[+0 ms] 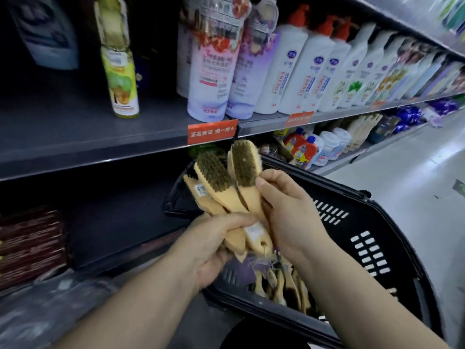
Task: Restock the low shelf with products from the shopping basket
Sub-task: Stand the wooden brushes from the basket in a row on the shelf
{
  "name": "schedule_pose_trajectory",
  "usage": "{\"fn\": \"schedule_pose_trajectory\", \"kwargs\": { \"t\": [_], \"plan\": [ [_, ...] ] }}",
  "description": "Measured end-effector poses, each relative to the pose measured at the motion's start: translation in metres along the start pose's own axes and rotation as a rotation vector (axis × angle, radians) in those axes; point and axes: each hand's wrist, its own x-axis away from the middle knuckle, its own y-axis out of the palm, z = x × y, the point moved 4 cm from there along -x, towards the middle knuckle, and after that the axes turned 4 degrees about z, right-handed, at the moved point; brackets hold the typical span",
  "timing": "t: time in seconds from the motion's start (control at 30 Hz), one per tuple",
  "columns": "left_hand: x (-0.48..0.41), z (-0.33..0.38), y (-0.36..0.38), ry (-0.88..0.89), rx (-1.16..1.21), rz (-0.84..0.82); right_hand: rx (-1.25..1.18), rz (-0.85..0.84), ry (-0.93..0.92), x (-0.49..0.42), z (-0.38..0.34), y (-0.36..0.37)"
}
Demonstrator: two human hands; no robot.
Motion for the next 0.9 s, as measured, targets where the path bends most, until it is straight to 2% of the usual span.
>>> {"fn": "schedule_pose_trajectory", "kwargs": {
  "t": [0.1,0.23,0.4,0.6,0.77,0.9],
  "plan": [
    [0.023,0.007,-0.036,-0.019,0.049,-0.004,0.111,-0.108,-0.011,0.018,0.015,0.035],
    [0.042,0.014,-0.099,0.007,0.019,0.115,0.152,-0.169,0.099,0.037,0.047,0.08],
    [0.057,0.018,-0.173,0.059,0.027,0.205,0.472,-0.322,0.241,0.05,0.097,0.129],
    [0.055,0.007,-0.237,0.047,0.138,0.345,0.594,-0.376,0.338,0.033,0.149,0.179],
    [0.035,0.015,-0.293,0.059,0.086,0.526,0.567,-0.293,0.479,-0.016,0.198,0.216],
    [0.025,0.007,-0.338,-0.026,0.109,0.637,0.392,-0.239,0.537,-0.044,0.246,0.238]
  ]
}}
